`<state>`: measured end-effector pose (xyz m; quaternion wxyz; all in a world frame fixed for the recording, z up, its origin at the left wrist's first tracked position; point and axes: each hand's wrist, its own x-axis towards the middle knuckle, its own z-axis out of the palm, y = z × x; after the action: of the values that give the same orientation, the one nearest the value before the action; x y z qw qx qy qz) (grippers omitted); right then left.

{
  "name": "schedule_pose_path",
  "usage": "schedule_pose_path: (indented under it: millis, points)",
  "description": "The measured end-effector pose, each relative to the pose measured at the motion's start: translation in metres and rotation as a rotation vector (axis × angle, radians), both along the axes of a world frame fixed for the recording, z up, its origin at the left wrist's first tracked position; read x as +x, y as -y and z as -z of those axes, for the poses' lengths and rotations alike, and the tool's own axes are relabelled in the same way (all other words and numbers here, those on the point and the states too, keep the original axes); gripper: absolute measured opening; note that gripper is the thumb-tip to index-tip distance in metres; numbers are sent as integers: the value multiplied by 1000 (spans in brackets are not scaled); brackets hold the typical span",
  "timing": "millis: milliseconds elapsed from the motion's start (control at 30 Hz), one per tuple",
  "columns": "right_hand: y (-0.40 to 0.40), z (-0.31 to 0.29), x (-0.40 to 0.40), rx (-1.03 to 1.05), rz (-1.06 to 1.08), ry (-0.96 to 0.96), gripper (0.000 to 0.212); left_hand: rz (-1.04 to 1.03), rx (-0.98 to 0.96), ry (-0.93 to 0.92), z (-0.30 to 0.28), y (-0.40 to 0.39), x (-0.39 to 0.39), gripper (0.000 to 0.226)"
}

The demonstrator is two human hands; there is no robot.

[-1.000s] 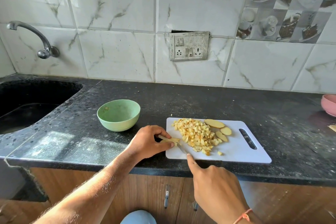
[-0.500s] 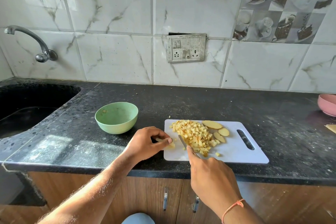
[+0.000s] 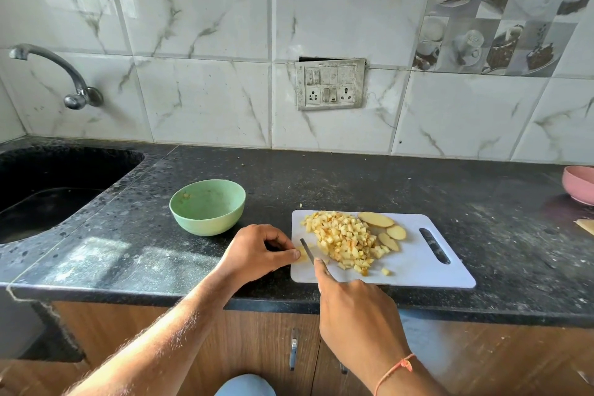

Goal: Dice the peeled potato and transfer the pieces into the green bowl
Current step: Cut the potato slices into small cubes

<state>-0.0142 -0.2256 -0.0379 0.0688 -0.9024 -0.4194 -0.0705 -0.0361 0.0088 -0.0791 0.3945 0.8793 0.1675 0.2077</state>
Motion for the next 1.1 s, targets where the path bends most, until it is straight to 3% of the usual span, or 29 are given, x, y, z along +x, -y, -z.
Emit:
schedule_pose_path:
  millis: [400,833,1100]
  points:
    - [-29,-2,0,-64,16,-25,67,5,58,-28,2,-5,2,14]
    - [14,-1,-7,-145,26,-150,75,11,138,1,4,-1,0,13]
    - [14,14,14,14,42,-56,64,69,164,60,6,1,4,10]
